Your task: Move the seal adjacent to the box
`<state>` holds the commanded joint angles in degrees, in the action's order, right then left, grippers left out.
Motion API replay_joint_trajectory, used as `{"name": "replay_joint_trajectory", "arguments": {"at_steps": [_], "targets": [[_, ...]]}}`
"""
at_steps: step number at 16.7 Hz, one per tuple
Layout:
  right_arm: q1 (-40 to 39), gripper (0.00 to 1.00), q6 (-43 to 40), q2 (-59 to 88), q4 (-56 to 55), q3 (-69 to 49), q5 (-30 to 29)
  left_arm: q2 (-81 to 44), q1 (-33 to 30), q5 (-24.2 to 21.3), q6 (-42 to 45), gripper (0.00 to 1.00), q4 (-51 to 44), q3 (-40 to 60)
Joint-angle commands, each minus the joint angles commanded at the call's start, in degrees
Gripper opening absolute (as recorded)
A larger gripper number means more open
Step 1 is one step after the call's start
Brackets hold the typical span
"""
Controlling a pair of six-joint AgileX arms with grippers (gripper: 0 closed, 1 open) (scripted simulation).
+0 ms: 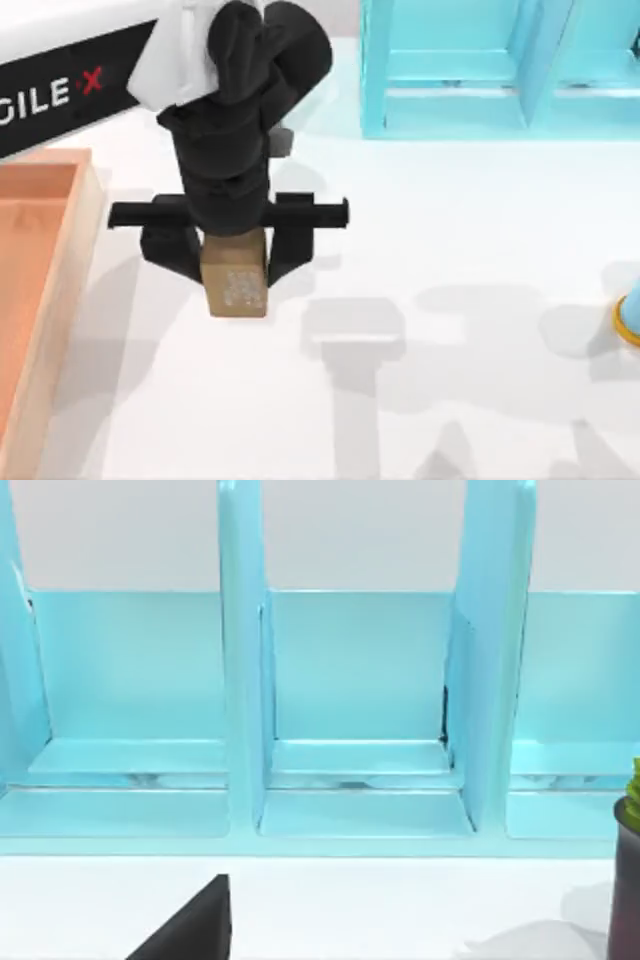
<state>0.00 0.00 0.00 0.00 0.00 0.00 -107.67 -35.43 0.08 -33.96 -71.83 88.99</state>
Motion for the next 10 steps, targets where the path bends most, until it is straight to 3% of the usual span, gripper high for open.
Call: {"name": "replay_joint_trajectory", "arguments": {"at_steps": [6,10], "targets": [[0.0,1.0,0.0,0.0,0.0,0.0,0.0,23.3,9.4,0.1,8.9,0.0,-5.7,-16.2],[0.0,1.0,0.0,0.0,0.0,0.0,0.0,29.3,12.4,-0.1,11.9,0.0,-7.5,-21.1]]}}
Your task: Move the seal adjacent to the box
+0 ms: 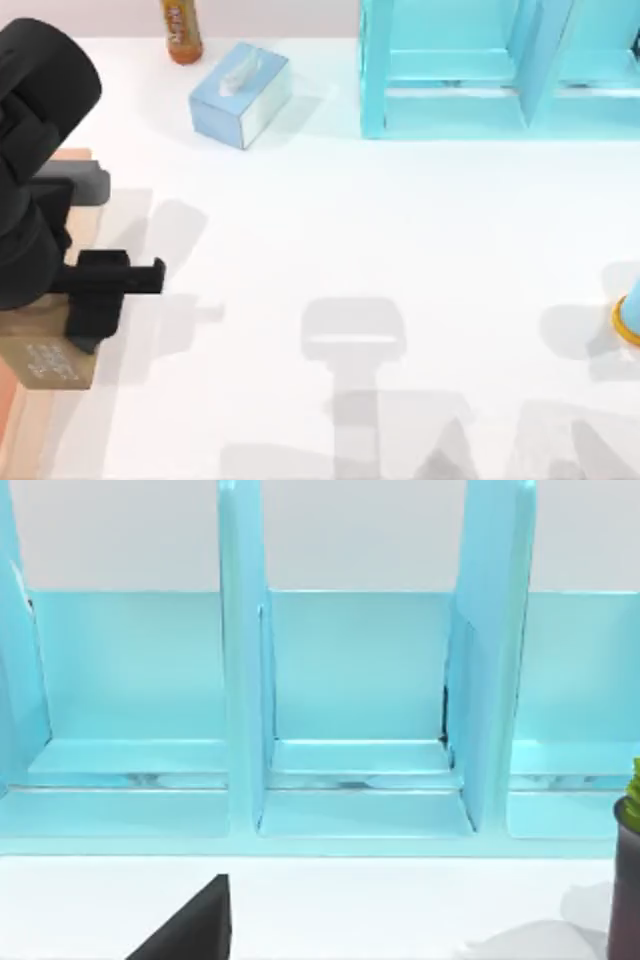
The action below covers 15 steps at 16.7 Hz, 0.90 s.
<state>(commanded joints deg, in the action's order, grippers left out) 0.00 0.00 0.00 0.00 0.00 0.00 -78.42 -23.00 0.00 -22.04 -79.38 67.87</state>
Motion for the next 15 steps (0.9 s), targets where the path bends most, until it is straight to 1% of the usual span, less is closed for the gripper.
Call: {"name": "replay_joint_trajectory", "arguments": {"at_steps": [6,12,15], "targets": [[0.0,1.0,0.0,0.0,0.0,0.0,0.0,-0.2,-0.2,0.1,0.1,0.0,1.1,-0.9],[0.0,1.0,0.0,0.0,0.0,0.0,0.0,-0.8,0.3,0.1,0.3,0.0,13.1,-12.1],[0.0,1.0,0.0,0.0,0.0,0.0,0.0,-1.0,0.4,0.0,0.4,0.0,15.0,-14.0]]}}
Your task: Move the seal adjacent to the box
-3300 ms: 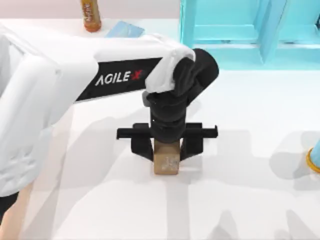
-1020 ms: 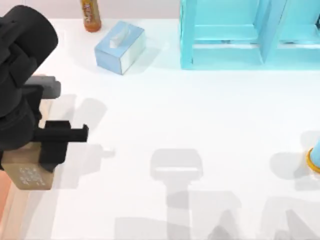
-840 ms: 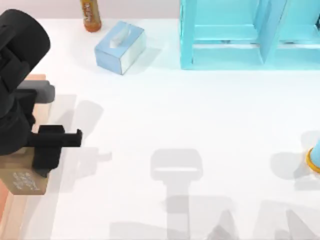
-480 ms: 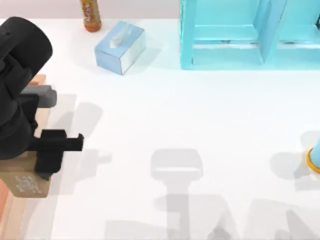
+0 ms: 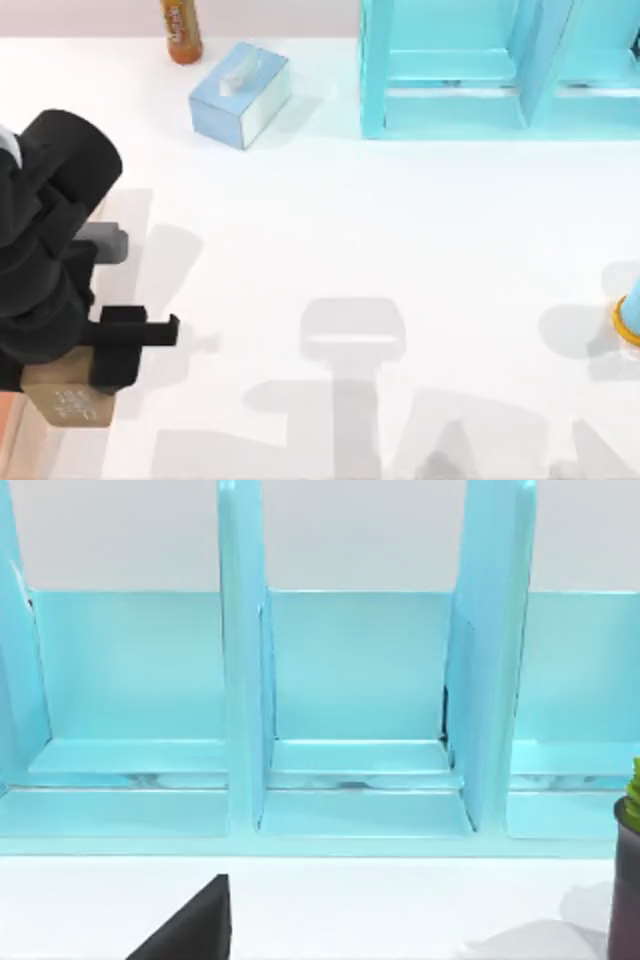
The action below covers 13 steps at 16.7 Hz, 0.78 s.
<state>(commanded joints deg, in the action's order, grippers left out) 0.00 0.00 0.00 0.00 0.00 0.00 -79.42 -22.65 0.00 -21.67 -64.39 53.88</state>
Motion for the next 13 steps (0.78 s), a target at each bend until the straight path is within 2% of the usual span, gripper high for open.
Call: {"name": "replay_joint_trajectory", "arguments": {"at_steps": [3,13], "targets": [[0.0,1.0,0.0,0.0,0.0,0.0,0.0,0.0,0.0,0.0,0.0,0.0,0.0,0.0],[0.0,1.0,0.0,0.0,0.0,0.0,0.0,0.0,0.0,0.0,0.0,0.75,0.0,0.0]]}}
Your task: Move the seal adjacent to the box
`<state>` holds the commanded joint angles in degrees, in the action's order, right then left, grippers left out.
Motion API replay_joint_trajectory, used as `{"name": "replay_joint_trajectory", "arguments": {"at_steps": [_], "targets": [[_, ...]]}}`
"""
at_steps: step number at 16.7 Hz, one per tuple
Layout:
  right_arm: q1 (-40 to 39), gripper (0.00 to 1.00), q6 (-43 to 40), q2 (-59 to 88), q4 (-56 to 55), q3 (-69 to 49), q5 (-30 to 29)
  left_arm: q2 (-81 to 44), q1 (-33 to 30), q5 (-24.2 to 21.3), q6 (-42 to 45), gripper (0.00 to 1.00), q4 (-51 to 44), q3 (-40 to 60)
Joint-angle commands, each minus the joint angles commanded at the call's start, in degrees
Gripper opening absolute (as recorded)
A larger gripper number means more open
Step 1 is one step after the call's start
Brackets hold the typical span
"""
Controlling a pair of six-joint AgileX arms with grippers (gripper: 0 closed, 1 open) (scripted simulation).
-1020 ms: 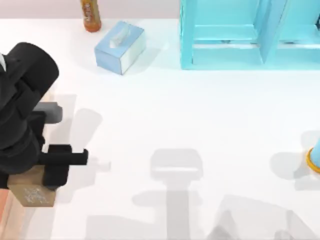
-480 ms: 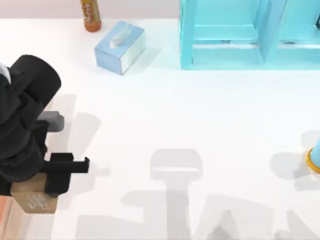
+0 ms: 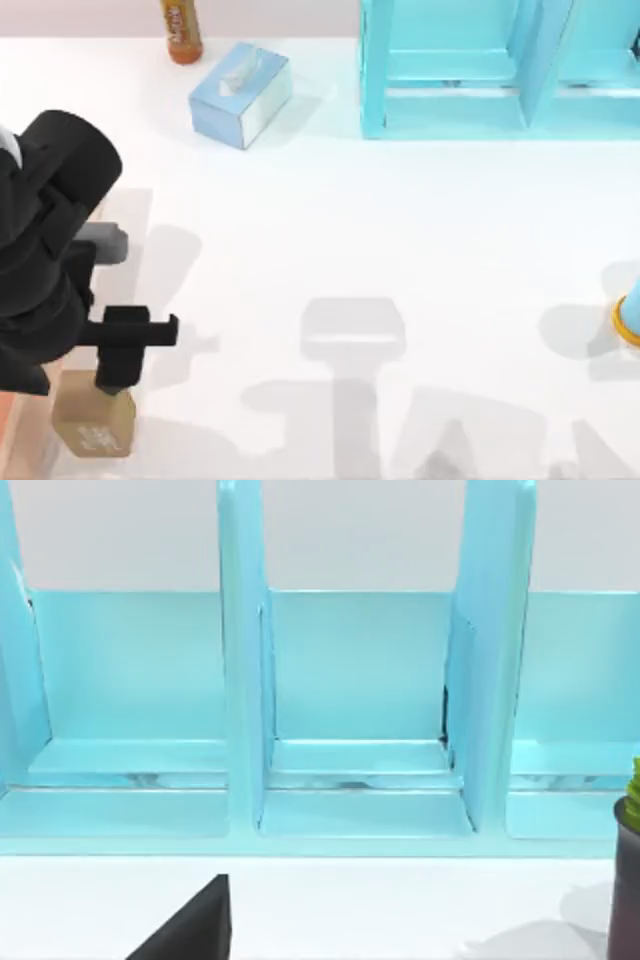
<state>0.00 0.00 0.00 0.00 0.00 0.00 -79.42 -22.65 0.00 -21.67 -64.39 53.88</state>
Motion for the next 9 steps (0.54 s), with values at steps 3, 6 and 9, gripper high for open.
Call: {"name": "replay_joint_trajectory", "arguments": {"at_steps": [3,6,9], "targets": [[0.0,1.0,0.0,0.0,0.0,0.0,0.0,0.0,0.0,0.0,0.0,0.98,0.0,0.0],[0.0,1.0,0.0,0.0,0.0,0.0,0.0,0.0,0.0,0.0,0.0,1.0,0.0,0.0],[0.0,1.0,0.0,0.0,0.0,0.0,0.0,0.0,0.0,0.0,0.0,1.0,0.0,0.0]]}}
